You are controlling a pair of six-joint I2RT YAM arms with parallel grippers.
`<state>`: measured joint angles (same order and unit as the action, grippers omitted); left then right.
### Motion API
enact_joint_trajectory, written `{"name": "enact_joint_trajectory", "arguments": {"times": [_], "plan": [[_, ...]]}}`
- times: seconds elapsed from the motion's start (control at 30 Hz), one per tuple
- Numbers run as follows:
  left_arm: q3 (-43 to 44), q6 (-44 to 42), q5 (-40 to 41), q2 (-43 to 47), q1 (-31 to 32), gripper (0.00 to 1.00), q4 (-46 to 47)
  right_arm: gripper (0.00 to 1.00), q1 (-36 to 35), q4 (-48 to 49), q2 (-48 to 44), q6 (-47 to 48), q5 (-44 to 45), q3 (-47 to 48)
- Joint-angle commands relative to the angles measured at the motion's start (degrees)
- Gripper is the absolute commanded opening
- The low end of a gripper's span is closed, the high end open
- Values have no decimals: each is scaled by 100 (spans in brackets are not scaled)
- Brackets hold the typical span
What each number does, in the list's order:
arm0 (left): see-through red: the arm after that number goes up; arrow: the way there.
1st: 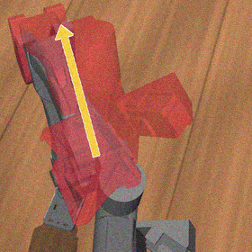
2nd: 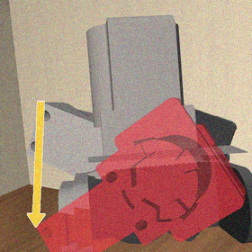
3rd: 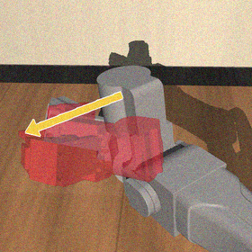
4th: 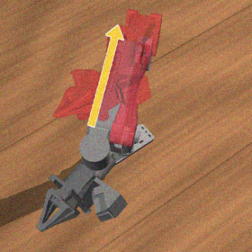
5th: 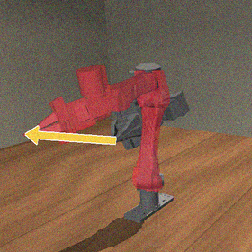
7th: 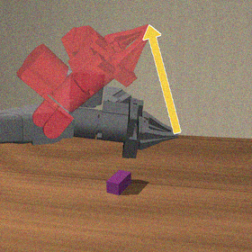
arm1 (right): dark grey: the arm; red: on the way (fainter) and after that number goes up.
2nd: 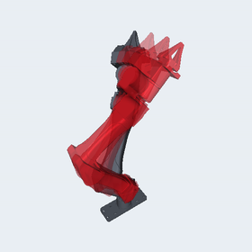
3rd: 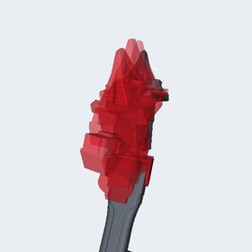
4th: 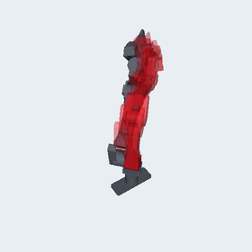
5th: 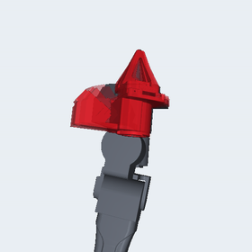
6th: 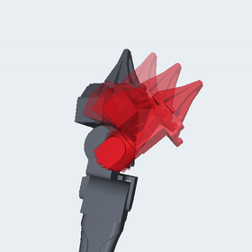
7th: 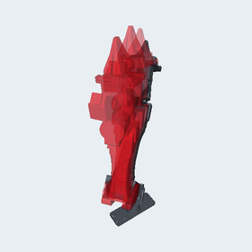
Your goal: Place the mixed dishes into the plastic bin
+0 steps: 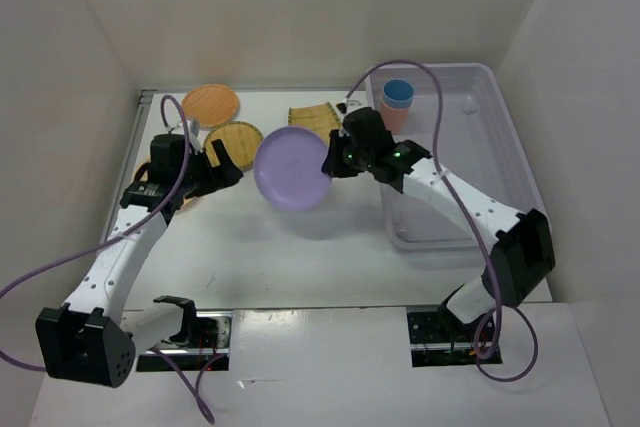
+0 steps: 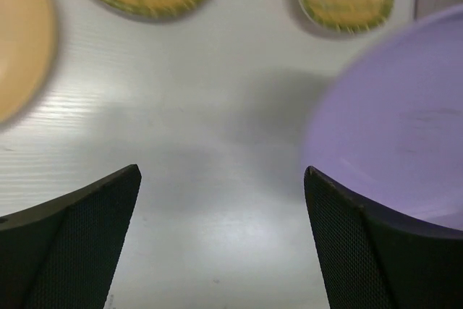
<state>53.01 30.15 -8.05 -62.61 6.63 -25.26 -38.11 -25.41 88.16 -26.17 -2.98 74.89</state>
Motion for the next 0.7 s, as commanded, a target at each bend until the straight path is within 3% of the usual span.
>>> {"name": "enact_joint_trajectory", "arguments": {"times": [0.0,0.13,0.27,0.47,0.67], "plan": [[280,130,1242,415,-311,100,134,0,452,-7,-825,-107,606,96],[-105,351,1894,714,-654,100,520,0,804,-201,-1921,-405,1193,-27],[-397,492,1895,794,-988,100,899,0,1208,-324,-2871,-862,2257,-403],[-397,492,1333,233,-1243,100,1224,0,2983,-404,-3988,-1249,2469,-1125],[-292,439,929,-278,-1243,100,1497,0,3687,-500,-3896,-1618,3172,-1617]]}}
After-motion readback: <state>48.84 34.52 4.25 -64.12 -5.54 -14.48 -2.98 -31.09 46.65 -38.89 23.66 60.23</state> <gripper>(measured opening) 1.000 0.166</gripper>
